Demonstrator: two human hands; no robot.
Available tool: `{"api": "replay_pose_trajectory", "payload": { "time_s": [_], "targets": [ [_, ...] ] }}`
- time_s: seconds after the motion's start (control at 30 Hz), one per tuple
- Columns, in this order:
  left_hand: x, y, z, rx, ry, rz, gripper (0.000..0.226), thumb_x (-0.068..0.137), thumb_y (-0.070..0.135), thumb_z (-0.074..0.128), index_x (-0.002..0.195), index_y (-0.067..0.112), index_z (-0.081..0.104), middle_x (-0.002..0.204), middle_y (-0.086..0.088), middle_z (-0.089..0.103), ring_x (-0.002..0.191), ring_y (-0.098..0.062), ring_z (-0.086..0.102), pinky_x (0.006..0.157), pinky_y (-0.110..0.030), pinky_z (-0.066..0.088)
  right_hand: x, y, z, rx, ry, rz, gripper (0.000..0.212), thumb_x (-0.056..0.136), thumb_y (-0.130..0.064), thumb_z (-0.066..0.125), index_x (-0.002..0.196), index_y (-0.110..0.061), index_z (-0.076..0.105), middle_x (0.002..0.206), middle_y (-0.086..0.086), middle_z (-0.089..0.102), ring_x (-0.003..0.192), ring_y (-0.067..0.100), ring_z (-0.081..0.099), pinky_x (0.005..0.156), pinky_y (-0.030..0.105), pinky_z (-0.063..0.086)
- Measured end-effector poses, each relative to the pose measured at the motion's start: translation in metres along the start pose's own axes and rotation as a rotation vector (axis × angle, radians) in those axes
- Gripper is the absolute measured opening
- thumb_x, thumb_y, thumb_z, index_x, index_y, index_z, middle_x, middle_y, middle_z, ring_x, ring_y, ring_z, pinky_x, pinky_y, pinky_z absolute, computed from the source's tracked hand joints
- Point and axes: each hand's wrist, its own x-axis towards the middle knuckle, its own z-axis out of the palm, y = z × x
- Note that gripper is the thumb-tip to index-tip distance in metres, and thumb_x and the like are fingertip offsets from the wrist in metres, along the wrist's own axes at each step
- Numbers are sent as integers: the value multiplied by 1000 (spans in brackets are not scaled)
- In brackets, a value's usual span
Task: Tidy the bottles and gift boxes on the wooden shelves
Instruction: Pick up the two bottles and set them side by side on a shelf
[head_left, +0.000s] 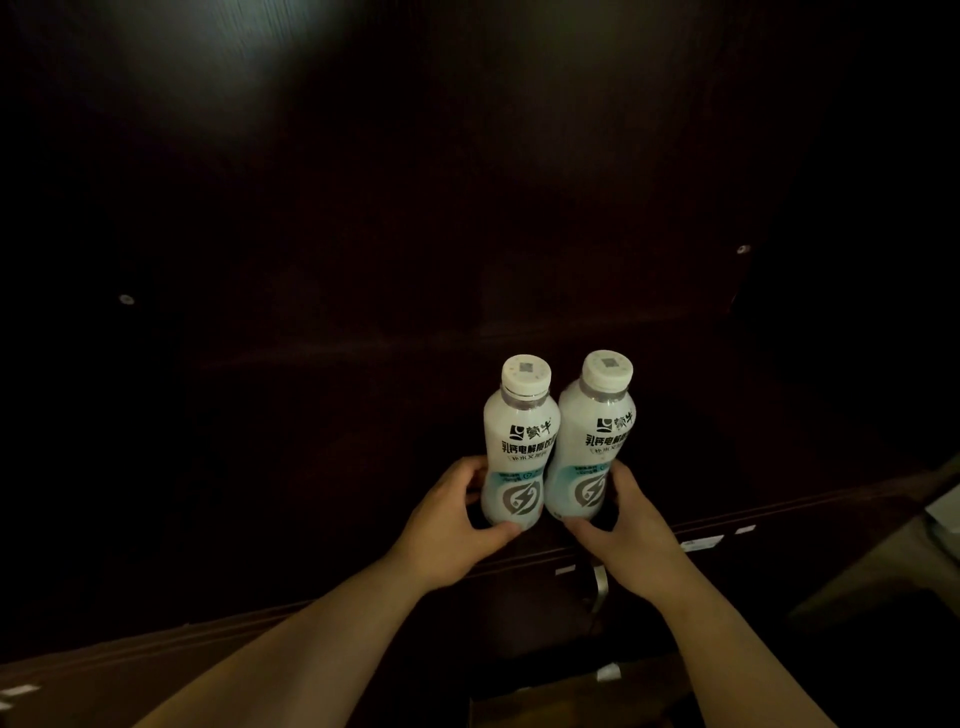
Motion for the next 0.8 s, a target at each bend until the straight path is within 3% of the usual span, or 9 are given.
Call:
{"api": "replay_pose_trajectory", "payload": {
  "time_s": [0.23,0.33,0.53,0.67,0.8],
  "targets": [
    [0,-1,1,-3,7,-5,79,60,49,86,122,62,40,132,24,54,118,9,53,95,-21,49,1,0,1,2,6,15,85,81,-29,84,142,-52,30,118,-38,54,102,-37,42,74,-3,39],
    [1,-2,1,-3,6,-21,90,58,49,88,131,56,36,134,23,52,121,6,52,98,-24,49,2,2,1,7,11,11,92,79,-25,85,144,-51,25,115,-39,51,100,-39,41,71,-7,37],
    [1,-4,1,52,-13,-6,88,61,49,84,138,41,41,137,17,53,122,1,53,101,-33,50,1,1,0,-14,0,12,92,80,-25,84,144,-53,25,117,-41,50,100,-39,39,74,-4,38],
    [0,-3,1,62,-5,0,86,61,51,82,136,42,41,136,18,53,122,0,54,100,-33,50,2,1,1,-27,-21,6,85,83,-23,81,148,-45,31,120,-39,49,102,-38,39,77,-2,37],
    [-1,-2,1,60,-2,-10,84,61,49,83,133,47,41,133,19,55,120,1,54,100,-33,51,2,0,1,-32,-15,15,85,83,-22,81,146,-48,30,119,-40,49,101,-37,39,77,-2,36]
  ]
}}
